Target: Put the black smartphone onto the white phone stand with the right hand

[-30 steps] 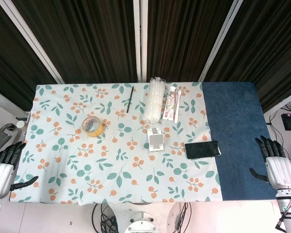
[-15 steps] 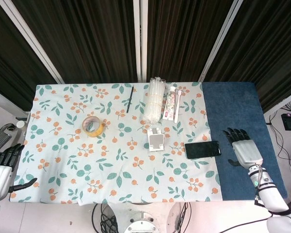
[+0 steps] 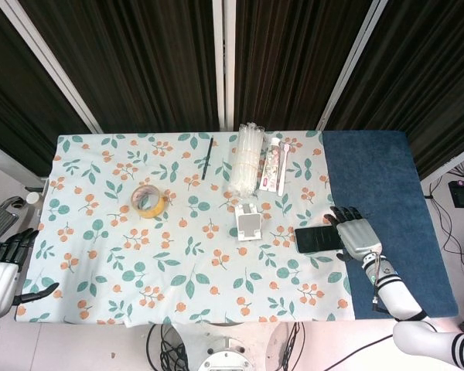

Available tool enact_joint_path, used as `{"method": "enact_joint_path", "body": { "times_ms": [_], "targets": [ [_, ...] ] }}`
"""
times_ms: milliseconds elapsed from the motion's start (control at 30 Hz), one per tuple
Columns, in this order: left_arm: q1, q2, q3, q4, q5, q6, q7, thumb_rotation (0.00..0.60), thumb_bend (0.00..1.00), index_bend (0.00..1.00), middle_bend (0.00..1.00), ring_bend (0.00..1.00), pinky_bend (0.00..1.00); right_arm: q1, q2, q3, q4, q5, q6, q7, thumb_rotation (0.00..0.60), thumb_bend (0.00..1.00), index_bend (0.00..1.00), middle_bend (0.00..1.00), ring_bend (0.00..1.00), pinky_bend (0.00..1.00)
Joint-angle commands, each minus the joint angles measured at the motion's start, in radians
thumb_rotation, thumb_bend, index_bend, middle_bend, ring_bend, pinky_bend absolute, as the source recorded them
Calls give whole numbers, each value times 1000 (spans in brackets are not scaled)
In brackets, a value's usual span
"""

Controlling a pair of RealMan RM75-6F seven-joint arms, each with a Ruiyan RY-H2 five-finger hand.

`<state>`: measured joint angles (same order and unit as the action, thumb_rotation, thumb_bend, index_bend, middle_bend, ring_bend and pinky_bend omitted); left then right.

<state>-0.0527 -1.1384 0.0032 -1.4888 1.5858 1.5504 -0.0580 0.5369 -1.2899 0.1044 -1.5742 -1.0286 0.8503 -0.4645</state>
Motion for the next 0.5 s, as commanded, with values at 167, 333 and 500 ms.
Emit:
{"method": "enact_joint_path", "body": {
  "times_ms": [167,333,500],
  "targets": [
    [-3,4,1,-1,0,-6,-2,416,65,62,83,105,216,52,-11,-17,1,75,-33,-57,600,94,168,0,0,0],
    [-3,7,0,-5,-1,-7,2,418,65,62,82,105,216,83,-18,-28,6,124,-47,-80,600,94,189,0,0,0],
    [-2,8,-1,-9,-11,-13,7,417,64,62,83,105,216,98,-30,-37,20,149,-44,-75,600,94,206,0,0,0]
  ]
}}
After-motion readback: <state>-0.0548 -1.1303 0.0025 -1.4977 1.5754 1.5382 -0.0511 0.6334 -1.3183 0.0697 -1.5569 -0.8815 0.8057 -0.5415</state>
